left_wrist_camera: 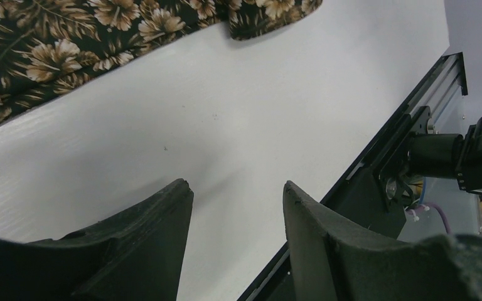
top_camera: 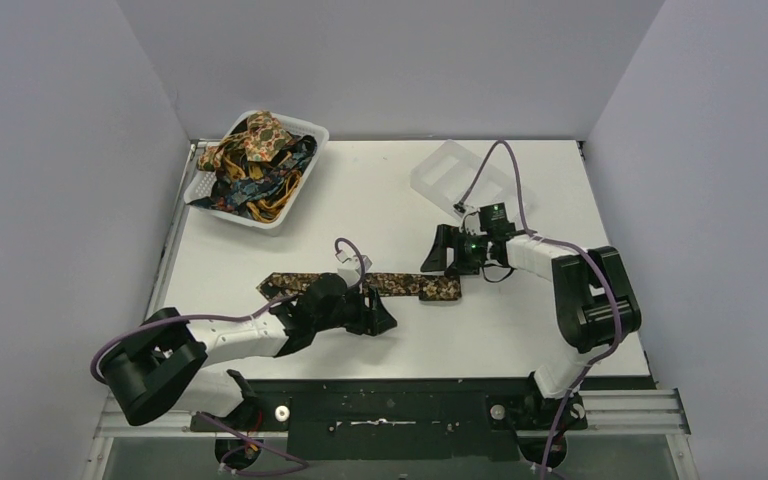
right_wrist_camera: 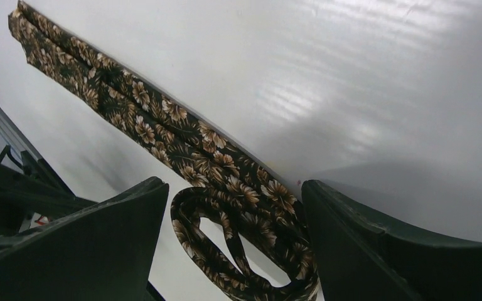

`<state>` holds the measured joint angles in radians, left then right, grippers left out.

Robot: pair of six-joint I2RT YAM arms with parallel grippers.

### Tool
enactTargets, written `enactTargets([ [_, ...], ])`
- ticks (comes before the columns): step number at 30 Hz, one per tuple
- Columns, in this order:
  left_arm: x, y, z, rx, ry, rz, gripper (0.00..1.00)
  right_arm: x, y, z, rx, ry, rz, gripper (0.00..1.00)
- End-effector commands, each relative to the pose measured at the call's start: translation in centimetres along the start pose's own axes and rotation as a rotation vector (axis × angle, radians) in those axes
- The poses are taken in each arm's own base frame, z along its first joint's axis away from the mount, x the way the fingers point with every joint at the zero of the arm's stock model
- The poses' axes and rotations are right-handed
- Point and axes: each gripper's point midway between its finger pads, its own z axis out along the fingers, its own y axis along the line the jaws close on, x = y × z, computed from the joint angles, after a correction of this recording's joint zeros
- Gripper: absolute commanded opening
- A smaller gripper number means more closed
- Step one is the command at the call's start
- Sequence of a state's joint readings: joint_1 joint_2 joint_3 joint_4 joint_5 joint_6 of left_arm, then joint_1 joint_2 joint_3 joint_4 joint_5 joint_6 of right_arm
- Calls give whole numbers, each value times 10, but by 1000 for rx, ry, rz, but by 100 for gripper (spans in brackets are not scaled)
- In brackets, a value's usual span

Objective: Roll the ties
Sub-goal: Roll the tie at the center of the board.

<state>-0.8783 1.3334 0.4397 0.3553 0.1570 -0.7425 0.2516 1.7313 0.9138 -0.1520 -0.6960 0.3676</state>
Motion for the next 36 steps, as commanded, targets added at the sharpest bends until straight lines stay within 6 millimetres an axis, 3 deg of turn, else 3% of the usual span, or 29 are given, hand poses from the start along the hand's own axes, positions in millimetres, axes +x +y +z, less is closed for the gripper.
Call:
enactTargets([
  [1,-23,-16,5,43,-75,27,53,11,15,-14,-29,7,-33,81],
  [4,-25,-18,4,47,-79,29,53,-8,12,-25,29,-39,-128,86],
  [7,-25,-20,2,51,-74,49,53,-53,13,-47,138,-187,-348,93],
  [9,-26,-18,-2,40,-71,66,53,-85,32,-71,193,-313,-606,98],
  [11,-30,-18,-7,36,-91,71,53,-104,47,-89,263,-406,-897,100],
  [13,-35,-13,-15,28,-116,61,53,-110,55,-97,327,-436,-1132,100],
  [14,-38,-8,-19,21,-131,50,53,-110,50,-97,354,-411,-1213,100],
  [17,-49,2,-36,21,-178,14,53,-90,20,-89,407,-179,-1321,100],
  [18,-52,6,-41,14,-187,7,53,-79,18,-87,374,-111,-1334,100],
  [25,-57,20,-63,-11,-248,-22,53,16,39,-66,190,54,-1514,96],
  [28,-54,23,-64,-4,-246,-27,53,43,36,-58,174,95,-1505,97],
  [31,-51,25,-64,-6,-239,-34,53,58,31,-53,169,121,-1522,97],
  [36,-52,27,-65,-5,-244,-42,53,46,25,-51,229,98,-1560,99],
])
